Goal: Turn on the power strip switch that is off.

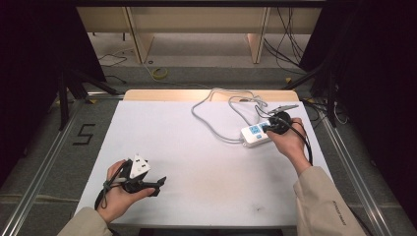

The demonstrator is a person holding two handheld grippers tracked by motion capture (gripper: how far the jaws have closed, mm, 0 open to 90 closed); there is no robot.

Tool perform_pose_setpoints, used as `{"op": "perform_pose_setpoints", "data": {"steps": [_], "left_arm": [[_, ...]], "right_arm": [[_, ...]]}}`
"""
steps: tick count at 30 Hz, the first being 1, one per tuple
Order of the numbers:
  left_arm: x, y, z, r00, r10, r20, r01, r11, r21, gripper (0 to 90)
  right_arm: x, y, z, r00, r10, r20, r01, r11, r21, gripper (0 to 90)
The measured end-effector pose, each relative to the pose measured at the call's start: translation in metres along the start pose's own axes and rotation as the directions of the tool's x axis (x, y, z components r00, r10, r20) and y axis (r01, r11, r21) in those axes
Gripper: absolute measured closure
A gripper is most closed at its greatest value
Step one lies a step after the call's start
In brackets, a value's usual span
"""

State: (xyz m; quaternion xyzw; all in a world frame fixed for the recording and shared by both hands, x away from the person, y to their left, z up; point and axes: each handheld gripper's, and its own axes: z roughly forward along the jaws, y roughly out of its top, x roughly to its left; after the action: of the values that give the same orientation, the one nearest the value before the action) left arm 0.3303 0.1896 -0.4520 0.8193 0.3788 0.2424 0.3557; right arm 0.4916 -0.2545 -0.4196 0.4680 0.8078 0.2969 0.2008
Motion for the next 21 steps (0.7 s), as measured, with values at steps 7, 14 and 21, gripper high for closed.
{"op": "perform_pose_setpoints", "data": {"steps": [7,14,21], "left_arm": [[0.0,0.0001,0.0001,1.0,0.001,0.0,-0.001,1.0,0.0,16.1],[-0.0001,0.0001,0.0003,1.0,0.001,0.002,-0.001,1.0,0.0,16.2],[0.0,0.0001,0.0001,1.0,0.001,0.001,-0.001,1.0,-0.001,16.1]], "right_arm": [[-0.0007,0.0004,0.0039,1.0,-0.001,-0.003,0.001,1.0,0.013,90.0],[-0.0003,0.0019,0.0067,1.0,-0.004,-0.004,0.004,1.0,0.024,90.0],[0.0009,0.0062,0.0087,0.9999,-0.009,-0.006,0.01,0.999,0.035,90.0]]}}
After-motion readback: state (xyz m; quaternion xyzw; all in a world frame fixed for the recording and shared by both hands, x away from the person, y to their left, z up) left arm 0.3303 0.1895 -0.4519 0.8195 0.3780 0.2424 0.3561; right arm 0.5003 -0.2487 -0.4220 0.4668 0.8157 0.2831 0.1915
